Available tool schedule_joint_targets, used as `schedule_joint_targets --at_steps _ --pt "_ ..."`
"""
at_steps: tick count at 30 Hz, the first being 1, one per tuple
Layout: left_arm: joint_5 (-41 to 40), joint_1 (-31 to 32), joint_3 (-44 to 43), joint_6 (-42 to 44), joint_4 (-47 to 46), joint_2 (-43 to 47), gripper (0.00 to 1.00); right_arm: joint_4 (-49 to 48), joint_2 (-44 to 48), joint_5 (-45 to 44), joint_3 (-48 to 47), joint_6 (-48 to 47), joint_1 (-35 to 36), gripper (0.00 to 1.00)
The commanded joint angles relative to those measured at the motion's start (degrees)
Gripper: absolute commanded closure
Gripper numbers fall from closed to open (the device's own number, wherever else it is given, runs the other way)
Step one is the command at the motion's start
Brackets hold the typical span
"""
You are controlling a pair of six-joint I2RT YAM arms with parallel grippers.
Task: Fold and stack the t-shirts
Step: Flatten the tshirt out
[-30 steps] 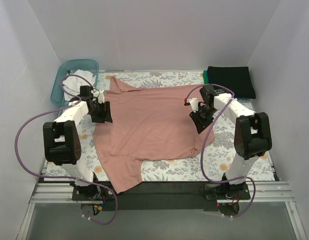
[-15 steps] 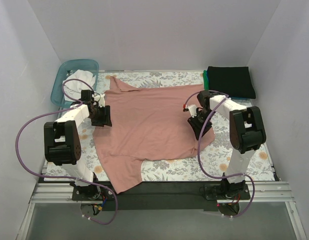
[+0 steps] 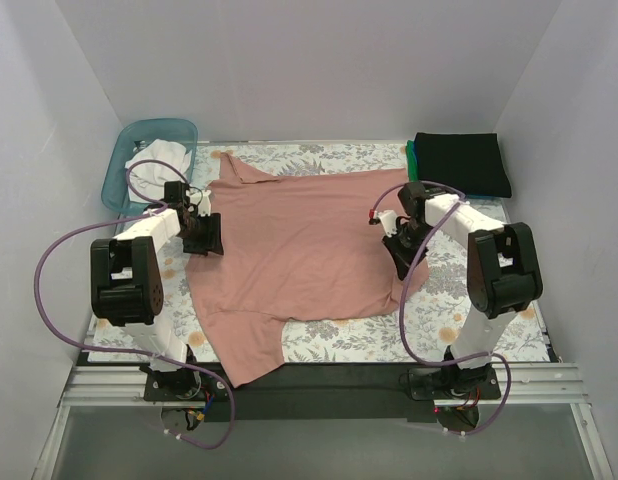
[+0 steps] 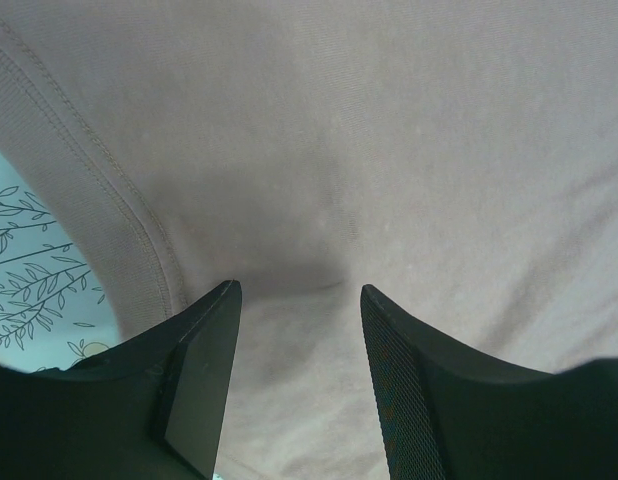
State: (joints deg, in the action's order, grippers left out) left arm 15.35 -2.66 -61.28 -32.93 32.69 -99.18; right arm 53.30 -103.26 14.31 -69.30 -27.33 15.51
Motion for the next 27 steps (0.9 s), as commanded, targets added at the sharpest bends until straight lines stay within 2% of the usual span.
schedule_joint_targets --at_steps 1,5,11,17,24,26,27 --pt "-1.2 0.11 0.37 0.76 -1.05 0.56 0.5 2.77 4.64 -0.32 0.83 -0.62 0.31 0.99" --pt "-1.99 0.11 0.72 1.02 -0.87 0.91 0.5 5.41 9.47 -3.49 1.71 -1.32 0.05 0.99" --pt "-4.54 0.19 1.33 1.81 -0.87 0.65 0.51 6.29 14.4 -10.17 9.61 -3.87 -0.56 0.99" --pt "-7.09 -0.33 2.04 2.34 -1.05 0.13 0.51 5.68 17.21 -15.78 16.38 -5.97 -2.76 0.99" --pt "-8.15 -0.86 1.43 2.34 -1.57 -1.9 0.52 3.75 17.48 -17.21 20.87 -7.21 -4.26 0.97" --pt "-5.44 -0.86 0.9 2.52 -0.44 -1.72 0.52 3.83 16.09 -15.45 20.52 -7.21 -4.17 0.8" --pt "-4.12 -0.86 -0.06 2.69 0.26 -1.46 0.52 4.0 15.81 -14.93 20.0 -7.3 -4.26 0.55"
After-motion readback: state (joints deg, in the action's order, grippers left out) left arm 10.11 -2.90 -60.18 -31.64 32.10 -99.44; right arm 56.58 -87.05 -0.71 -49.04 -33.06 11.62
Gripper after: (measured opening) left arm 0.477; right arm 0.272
